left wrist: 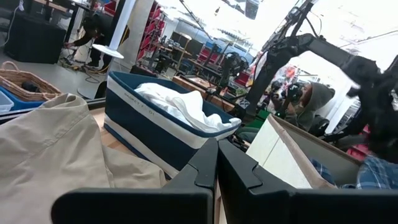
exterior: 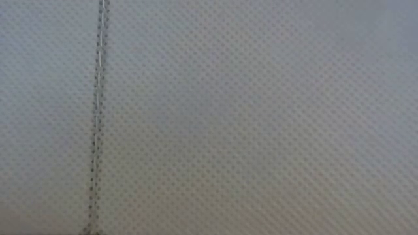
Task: Sort clothes
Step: Put the blue checkered polo shirt into the white laundry bin
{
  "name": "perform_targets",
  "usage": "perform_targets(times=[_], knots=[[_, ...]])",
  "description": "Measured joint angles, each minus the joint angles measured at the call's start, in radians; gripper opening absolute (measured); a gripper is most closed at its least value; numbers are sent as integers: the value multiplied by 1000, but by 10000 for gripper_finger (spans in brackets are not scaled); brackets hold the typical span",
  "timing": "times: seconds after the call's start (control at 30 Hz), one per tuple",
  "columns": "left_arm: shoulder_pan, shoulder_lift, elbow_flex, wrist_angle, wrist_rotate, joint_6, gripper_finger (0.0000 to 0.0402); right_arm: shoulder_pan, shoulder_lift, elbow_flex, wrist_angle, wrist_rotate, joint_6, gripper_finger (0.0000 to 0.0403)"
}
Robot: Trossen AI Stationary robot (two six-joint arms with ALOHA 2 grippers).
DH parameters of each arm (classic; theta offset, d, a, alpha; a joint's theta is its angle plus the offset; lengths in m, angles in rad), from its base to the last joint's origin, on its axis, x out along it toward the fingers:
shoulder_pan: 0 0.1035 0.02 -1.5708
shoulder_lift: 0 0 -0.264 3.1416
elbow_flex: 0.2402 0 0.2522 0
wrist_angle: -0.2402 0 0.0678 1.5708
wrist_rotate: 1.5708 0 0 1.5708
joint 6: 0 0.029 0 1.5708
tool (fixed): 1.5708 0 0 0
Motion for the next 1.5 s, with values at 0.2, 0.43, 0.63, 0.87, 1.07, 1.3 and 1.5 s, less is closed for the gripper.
perform_targets(times=[0.2, 0.43, 0.63, 0.87, 1.07, 1.3, 1.5], knots=[[0, 0, 0, 0, 0, 0, 0, -80, -107, 133, 1, 10, -163, 5], [0, 0, 0, 0, 0, 0, 0, -348, -119, 178, 29, 237, -458, 2], [0, 0, 0, 0, 0, 0, 0, -508, 53, 178, 189, 31, -507, 1], [0, 0, 0, 0, 0, 0, 0, -522, 297, 177, 115, -25, -446, 0], [0, 0, 0, 0, 0, 0, 0, -525, 442, 176, 54, -68, -389, 9], [0, 0, 0, 0, 0, 0, 0, -528, 426, 226, -39, -90, -513, 101], [0, 0, 0, 0, 0, 0, 0, -528, 408, 480, -253, 141, -733, 203]])
